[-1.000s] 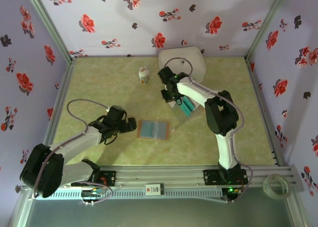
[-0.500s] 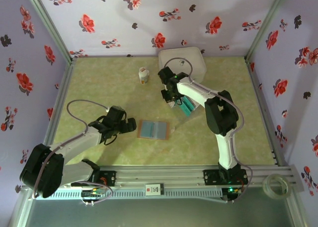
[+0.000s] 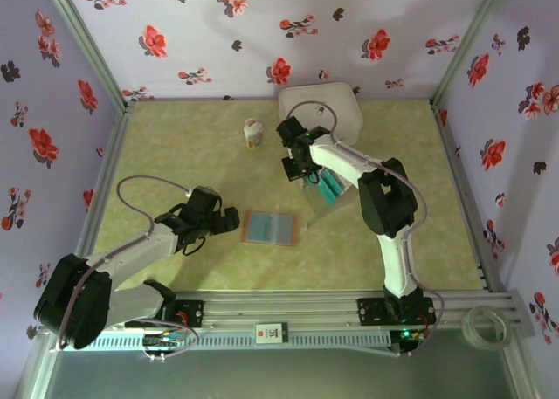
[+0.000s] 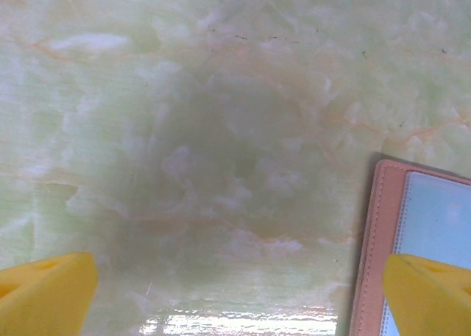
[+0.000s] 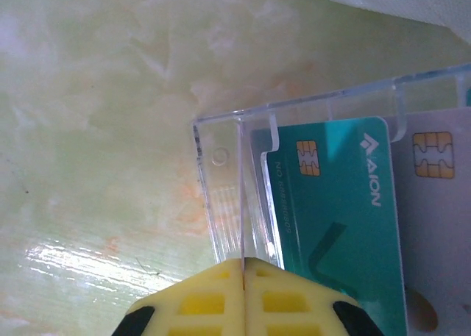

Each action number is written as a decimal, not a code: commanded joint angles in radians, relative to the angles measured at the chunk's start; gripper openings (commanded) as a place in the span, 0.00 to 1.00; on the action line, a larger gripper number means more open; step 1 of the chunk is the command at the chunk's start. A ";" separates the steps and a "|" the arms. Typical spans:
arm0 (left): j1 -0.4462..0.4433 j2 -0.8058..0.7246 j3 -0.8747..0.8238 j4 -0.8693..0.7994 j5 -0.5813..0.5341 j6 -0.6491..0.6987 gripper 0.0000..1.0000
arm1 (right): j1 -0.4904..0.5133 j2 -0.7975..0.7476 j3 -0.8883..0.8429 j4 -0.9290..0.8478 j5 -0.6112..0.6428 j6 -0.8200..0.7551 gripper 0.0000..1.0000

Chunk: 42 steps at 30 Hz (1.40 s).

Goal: Put the credit cards into the card holder
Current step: Pick up the credit card from the storage box, then insert the credit card into the card slot.

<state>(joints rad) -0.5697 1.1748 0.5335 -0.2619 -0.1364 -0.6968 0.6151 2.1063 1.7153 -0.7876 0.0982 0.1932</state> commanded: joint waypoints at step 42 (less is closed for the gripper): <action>-0.138 0.113 0.104 -0.084 -0.075 0.111 1.00 | 0.242 -0.666 -1.161 1.244 -0.179 0.736 0.00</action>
<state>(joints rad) -0.6788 1.2613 0.6090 -0.3412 -0.1661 -0.6121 0.8406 1.4254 0.5739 0.3447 -0.1272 0.8772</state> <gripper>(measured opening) 0.997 0.045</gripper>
